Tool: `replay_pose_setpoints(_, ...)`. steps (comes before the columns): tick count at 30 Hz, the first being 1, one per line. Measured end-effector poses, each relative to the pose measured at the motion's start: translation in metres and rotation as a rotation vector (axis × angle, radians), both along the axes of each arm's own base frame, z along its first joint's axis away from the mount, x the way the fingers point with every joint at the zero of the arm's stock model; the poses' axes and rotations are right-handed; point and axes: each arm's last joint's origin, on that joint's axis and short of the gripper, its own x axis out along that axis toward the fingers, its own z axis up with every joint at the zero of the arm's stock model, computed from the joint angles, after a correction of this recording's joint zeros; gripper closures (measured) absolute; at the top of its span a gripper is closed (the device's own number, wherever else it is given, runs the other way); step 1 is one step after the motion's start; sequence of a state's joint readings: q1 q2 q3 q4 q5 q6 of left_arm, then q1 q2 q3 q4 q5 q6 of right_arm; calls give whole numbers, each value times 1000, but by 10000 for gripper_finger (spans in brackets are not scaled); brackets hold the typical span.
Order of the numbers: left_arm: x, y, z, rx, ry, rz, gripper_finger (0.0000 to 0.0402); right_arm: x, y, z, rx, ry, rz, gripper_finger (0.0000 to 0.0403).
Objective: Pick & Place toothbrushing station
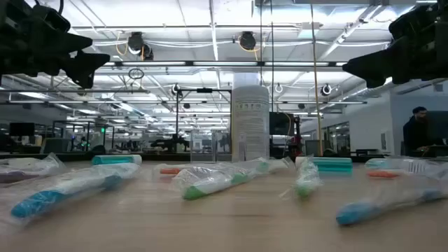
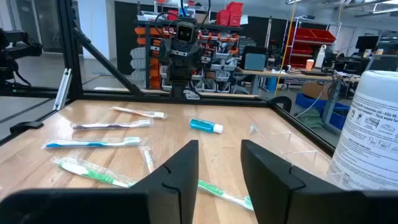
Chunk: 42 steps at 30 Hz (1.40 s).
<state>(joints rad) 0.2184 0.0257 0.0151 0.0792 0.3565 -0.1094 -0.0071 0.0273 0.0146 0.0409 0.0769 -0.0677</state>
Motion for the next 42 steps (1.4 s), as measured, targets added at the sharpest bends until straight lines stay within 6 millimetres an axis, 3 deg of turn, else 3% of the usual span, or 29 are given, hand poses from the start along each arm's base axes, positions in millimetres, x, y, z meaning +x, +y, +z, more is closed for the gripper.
replay_pose_setpoints(38, 0, 0, 0, 1, 0, 0, 172, 0, 0, 0, 0, 0, 0, 291)
replay_pose_setpoints(42, 0, 0, 0, 86, -11, 17, 172, 0, 0, 0, 0, 0, 0, 291)
